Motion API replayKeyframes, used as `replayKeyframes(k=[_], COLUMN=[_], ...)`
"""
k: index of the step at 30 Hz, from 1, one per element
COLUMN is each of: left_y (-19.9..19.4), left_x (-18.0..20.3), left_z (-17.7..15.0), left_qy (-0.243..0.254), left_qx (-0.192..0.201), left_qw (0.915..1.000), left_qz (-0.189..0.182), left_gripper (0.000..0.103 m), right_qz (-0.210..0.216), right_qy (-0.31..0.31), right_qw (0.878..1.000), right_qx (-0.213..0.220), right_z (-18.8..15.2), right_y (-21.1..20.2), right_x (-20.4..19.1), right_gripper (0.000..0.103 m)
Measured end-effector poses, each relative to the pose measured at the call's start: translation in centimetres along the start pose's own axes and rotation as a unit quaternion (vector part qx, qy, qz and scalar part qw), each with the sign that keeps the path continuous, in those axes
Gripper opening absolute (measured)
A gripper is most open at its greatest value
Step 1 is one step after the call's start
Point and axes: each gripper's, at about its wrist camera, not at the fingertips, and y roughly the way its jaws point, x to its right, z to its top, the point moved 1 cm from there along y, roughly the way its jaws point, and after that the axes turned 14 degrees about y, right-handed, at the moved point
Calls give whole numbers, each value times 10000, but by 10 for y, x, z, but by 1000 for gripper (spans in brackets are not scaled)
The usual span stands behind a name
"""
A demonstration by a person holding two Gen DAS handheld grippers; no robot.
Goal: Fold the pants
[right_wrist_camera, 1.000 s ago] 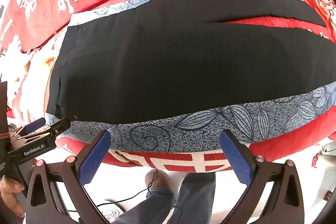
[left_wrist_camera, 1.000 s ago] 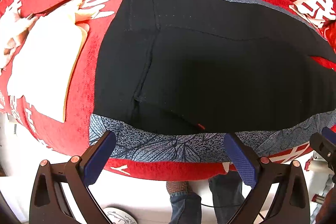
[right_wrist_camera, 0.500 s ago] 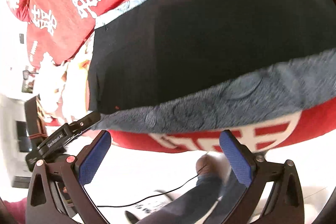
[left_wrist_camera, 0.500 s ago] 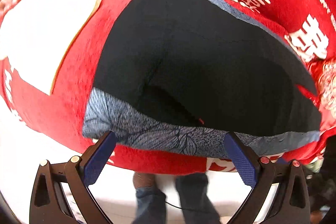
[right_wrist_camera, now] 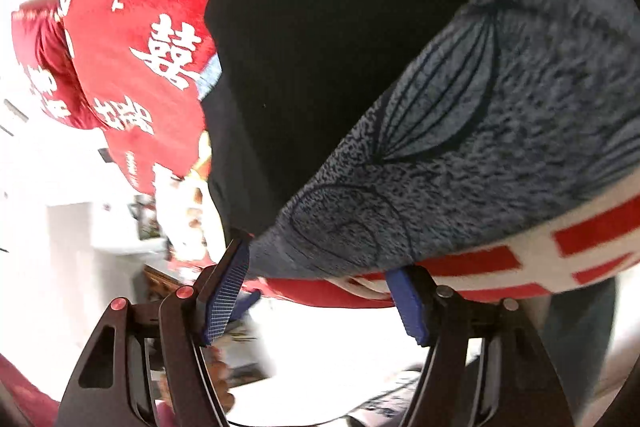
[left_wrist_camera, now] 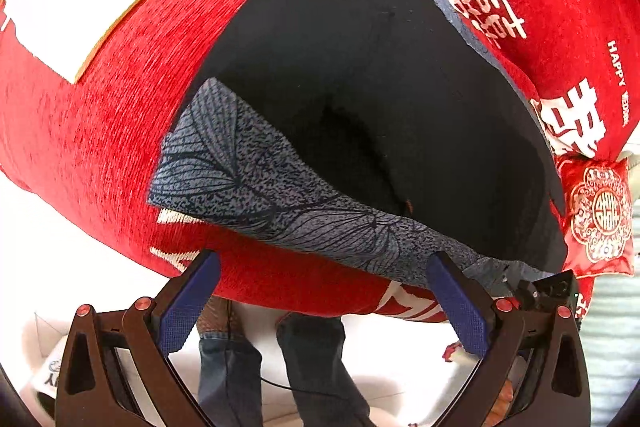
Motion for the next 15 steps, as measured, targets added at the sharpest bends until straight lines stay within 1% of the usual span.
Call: replayKeyframes(k=[1, 2, 3, 4, 5, 6, 8, 9, 12, 14, 15], left_y=[1, 2, 2, 1, 1, -2, -4, -5, -3, -1, 1], left_x=[-2, -4, -5, -7, -8, -11, -12, -12, -13, -16, -18], left_z=[-1, -3, -5, -6, -6, -6, -1, 3, 17, 24, 26], left_qy=[-61, -134, -250, -348, -501, -732, -1017, -1072, -1232, -1360, -1390], left_qx=[-10, -19, -30, -26, -12, 42, 181, 235, 402, 421, 452], left_qw=[10000, 9999, 9996, 9991, 9980, 9952, 9892, 9877, 9838, 9829, 9825], left_qz=[-15, -41, -136, -221, -374, -650, -1039, -1117, -1238, -1170, -1158], left_gripper=[103, 103, 103, 103, 103, 103, 103, 103, 103, 103, 99], right_qz=[148, 276, 351, 422, 574, 721, 938, 976, 961, 875, 803], right_qy=[134, 298, 423, 513, 529, 477, 255, 137, -119, -232, -285], right_qw=[9998, 9991, 9985, 9977, 9969, 9962, 9951, 9950, 9950, 9954, 9958], right_qx=[-30, -74, -89, -102, -110, -105, -154, -178, -259, -309, -327], right_z=[0, 0, 0, 0, 0, 0, -3, -4, -4, -5, -6], right_y=[4, 7, 10, 12, 12, 12, 5, 1, -5, -9, -9], right_x=[2, 2, 2, -1, -6, -14, -35, -45, -68, -75, -77], right_gripper=[72, 65, 56, 37, 29, 28, 25, 25, 25, 25, 25])
